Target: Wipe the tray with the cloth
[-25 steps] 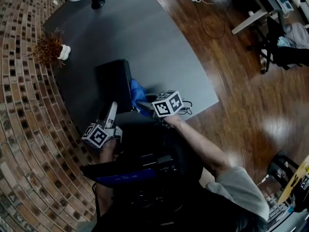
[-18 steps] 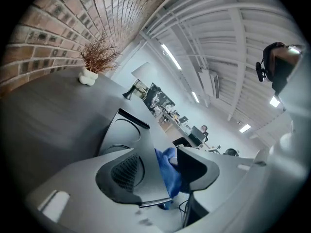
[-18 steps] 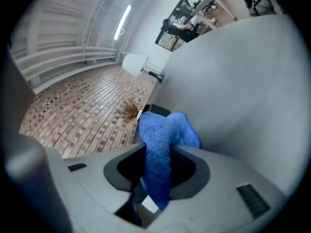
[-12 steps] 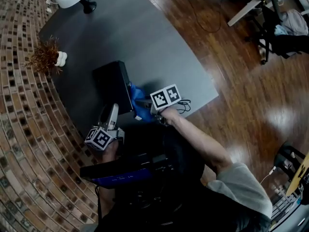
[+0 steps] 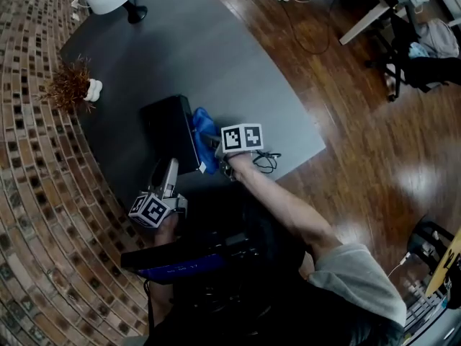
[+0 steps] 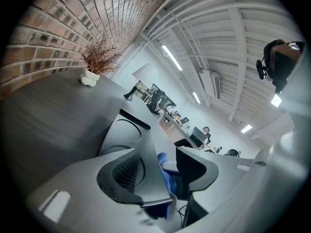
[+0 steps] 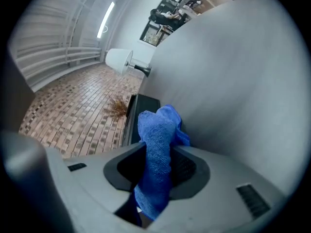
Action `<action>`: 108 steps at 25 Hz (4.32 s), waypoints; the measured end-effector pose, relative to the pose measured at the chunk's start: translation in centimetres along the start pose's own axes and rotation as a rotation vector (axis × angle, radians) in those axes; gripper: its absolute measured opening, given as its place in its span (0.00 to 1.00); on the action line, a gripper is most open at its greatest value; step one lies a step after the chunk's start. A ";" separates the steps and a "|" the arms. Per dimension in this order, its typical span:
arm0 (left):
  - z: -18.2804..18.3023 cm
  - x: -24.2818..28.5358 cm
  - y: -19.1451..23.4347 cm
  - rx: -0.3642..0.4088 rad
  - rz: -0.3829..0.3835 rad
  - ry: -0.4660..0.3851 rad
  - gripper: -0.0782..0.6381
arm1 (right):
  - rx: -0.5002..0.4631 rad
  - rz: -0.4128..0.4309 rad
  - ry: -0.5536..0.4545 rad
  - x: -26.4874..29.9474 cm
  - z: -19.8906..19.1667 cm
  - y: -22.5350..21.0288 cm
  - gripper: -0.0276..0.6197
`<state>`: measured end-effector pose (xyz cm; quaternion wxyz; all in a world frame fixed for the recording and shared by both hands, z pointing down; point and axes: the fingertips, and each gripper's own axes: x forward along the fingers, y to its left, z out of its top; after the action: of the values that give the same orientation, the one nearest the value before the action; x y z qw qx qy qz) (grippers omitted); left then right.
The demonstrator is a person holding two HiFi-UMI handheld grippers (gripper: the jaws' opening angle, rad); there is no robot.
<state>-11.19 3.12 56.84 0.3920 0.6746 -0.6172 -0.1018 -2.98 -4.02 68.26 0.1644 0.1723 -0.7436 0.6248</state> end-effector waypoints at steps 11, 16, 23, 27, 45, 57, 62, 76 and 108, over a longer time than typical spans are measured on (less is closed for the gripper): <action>-0.1 -0.4 0.5 -0.043 0.003 -0.036 0.41 | -0.222 0.096 -0.092 -0.8 12.4 2.9 0.24; -0.2 -1.1 1.0 -0.138 0.007 -0.083 0.38 | -0.180 0.126 0.035 5.1 13.5 3.2 0.24; 0.3 -1.1 1.1 -0.148 -0.001 -0.094 0.37 | -0.177 0.094 0.053 0.7 10.2 1.1 0.24; 0.3 -1.0 1.1 -0.139 0.001 -0.091 0.37 | -0.238 0.028 -0.107 2.4 17.9 0.6 0.24; 0.0 -1.1 1.1 -0.122 -0.009 -0.080 0.37 | -0.185 0.071 0.201 -1.6 -5.8 1.5 0.24; -0.3 -9.0 5.7 -0.463 0.219 -0.338 0.49 | -0.567 -0.054 -0.014 -1.9 15.0 4.8 0.24; -0.3 -7.8 6.2 -0.432 0.222 -0.311 0.52 | -0.706 -0.136 0.211 -0.1 14.0 4.6 0.24; -0.5 -5.8 7.0 -0.488 0.213 -0.258 0.52 | -0.697 -0.122 0.008 -4.3 15.7 2.4 0.25; 6.0 -1.6 9.5 -0.006 0.274 -0.057 0.47 | -0.237 0.272 0.254 5.7 12.6 7.1 0.23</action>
<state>-22.44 2.79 58.49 0.3862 0.5795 -0.7144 -0.0682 -11.68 -15.57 62.63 0.1901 -0.0302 -0.8016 0.5659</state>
